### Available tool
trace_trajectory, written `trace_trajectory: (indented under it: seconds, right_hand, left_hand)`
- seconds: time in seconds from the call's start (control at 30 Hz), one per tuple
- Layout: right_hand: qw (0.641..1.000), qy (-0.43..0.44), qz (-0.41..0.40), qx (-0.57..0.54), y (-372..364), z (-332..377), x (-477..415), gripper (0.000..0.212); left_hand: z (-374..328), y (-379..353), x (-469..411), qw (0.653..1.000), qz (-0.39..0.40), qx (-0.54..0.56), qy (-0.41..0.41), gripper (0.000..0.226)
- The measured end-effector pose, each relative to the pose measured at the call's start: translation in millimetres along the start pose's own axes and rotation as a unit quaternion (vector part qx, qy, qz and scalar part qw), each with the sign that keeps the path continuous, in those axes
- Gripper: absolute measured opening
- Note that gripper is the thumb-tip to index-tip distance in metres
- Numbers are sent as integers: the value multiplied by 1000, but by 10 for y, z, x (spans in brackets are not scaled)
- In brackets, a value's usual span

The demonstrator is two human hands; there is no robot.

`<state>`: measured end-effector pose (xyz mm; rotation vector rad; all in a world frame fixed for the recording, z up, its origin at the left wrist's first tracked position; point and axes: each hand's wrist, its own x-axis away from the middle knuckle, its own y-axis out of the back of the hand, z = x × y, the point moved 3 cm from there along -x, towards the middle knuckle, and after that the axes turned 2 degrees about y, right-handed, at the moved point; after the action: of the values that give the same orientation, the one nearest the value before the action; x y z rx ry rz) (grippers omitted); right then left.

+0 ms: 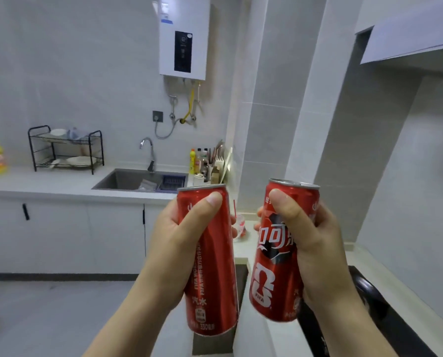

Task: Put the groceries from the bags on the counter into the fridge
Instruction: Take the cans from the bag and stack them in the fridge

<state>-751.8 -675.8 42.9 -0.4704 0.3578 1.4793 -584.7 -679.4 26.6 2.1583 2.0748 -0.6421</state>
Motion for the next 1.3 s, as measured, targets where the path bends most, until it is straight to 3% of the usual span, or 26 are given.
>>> trace_trajectory:
  seconds: [0.23, 0.43, 0.7, 0.93, 1.1, 1.3]
  right_hand:
    - [993, -21, 108, -51, -677, -352, -424, 45]
    - [966, -35, 224, -126, -1333, -501, -702, 51]
    - [892, -57, 391, -220, -2217, -561, -593, 43]
    - [820, -68, 494, -281, -2844, -295, 4, 46]
    - [780, -53, 543, -308, -3099, 132, 621, 47]
    - [740, -36, 576, -347, -3207, 700, 1383, 41]
  left_hand:
    - [-112, 573, -25, 991, -125, -54, -20, 66]
    - [-326, 945, 70, 957, -263, -108, -52, 66]
    - [-539, 1301, 550, 874, -452, -159, -80, 60]
    - [-863, 1392, 1328, 796, -564, -192, -106, 59]
    - [-1205, 1332, 2026, 741, -618, -226, -134, 54]
    - [-1625, 1204, 2841, 706, -637, -272, -148, 46]
